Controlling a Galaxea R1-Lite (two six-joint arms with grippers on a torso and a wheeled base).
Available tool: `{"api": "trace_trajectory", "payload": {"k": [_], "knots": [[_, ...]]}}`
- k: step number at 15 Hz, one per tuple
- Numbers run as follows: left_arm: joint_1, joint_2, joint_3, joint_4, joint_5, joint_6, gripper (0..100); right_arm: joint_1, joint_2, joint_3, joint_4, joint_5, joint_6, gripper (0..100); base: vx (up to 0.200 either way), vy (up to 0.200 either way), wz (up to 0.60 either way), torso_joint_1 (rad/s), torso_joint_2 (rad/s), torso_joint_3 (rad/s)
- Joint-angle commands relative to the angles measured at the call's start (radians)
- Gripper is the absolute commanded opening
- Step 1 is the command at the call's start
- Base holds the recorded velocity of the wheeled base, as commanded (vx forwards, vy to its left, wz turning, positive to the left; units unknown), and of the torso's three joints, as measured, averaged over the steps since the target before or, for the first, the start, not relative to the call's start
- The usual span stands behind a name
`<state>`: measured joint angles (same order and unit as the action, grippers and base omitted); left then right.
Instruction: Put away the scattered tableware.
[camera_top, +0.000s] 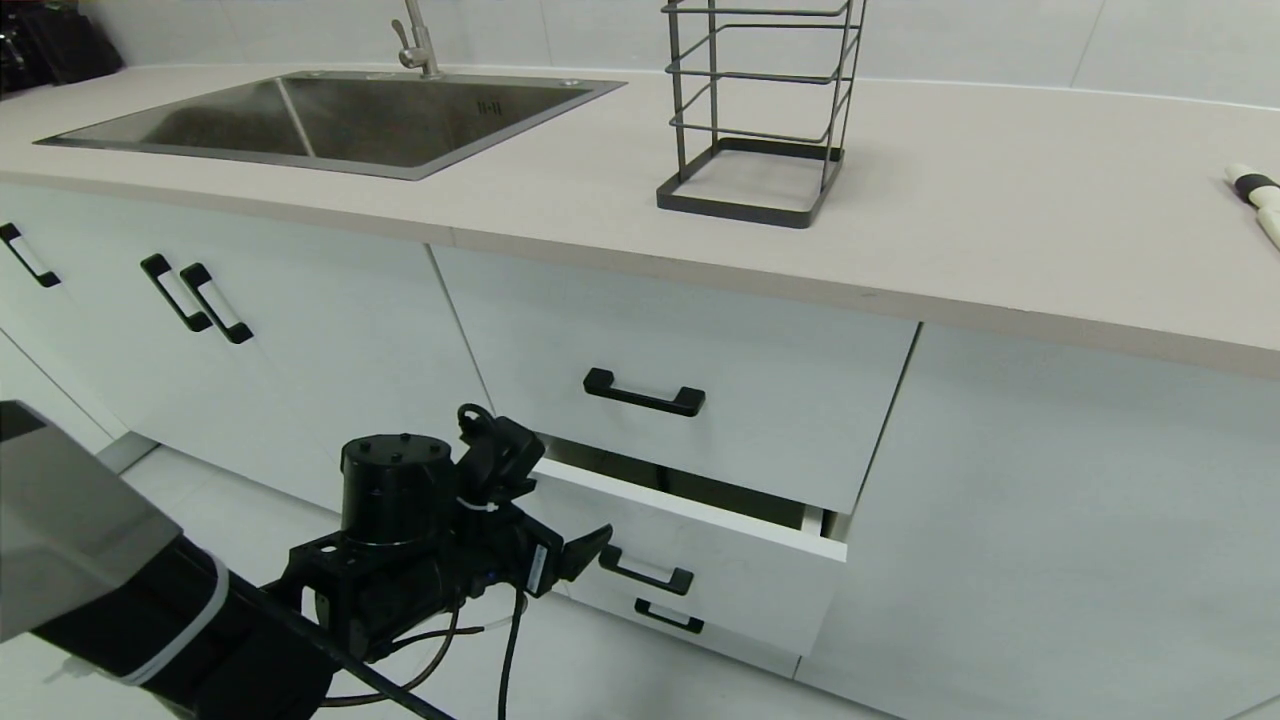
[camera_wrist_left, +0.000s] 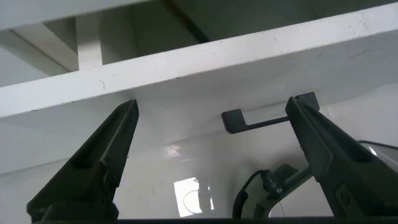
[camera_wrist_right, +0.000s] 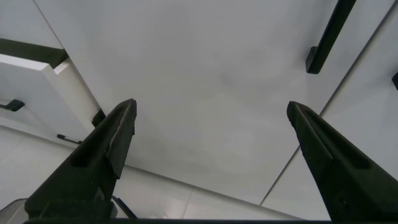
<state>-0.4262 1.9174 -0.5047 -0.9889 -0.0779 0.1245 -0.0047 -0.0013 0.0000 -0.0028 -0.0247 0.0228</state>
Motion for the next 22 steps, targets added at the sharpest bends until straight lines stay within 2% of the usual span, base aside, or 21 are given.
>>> {"api": "trace_trajectory", "payload": {"k": [1, 7, 12, 17, 20, 22], "knots": [[0.004, 0.015, -0.015, 0.0, 0.001, 0.0, 100, 0.0, 0.001, 0.0, 0.0, 0.0, 0.0, 100, 0.0, 0.0, 0.0, 0.0, 0.0, 0.0], [0.037, 0.051, -0.063, -0.025, -0.014, 0.0, 100, 0.0, 0.001, 0.0, 0.0, 0.0, 0.0, 100, 0.0, 0.0, 0.0, 0.0, 0.0, 0.0], [0.043, 0.068, -0.087, -0.07, -0.028, -0.003, 100, 0.0, 0.001, 0.0, 0.0, 0.0, 0.0, 100, 0.0, 0.0, 0.0, 0.0, 0.0, 0.0], [0.044, 0.091, -0.121, -0.074, -0.04, -0.016, 100, 0.0, 0.001, 0.0, 0.0, 0.0, 0.0, 100, 0.0, 0.0, 0.0, 0.0, 0.0, 0.0], [0.046, 0.058, -0.081, -0.088, -0.04, -0.017, 100, 0.0, 0.001, 0.0, 0.0, 0.0, 0.0, 100, 0.0, 0.0, 0.0, 0.0, 0.0, 0.0], [0.041, -0.02, -0.012, -0.089, -0.042, -0.017, 100, 0.0, 0.001, 0.0, 0.0, 0.0, 0.0, 100, 0.0, 0.0, 0.0, 0.0, 0.0, 0.0]]}}
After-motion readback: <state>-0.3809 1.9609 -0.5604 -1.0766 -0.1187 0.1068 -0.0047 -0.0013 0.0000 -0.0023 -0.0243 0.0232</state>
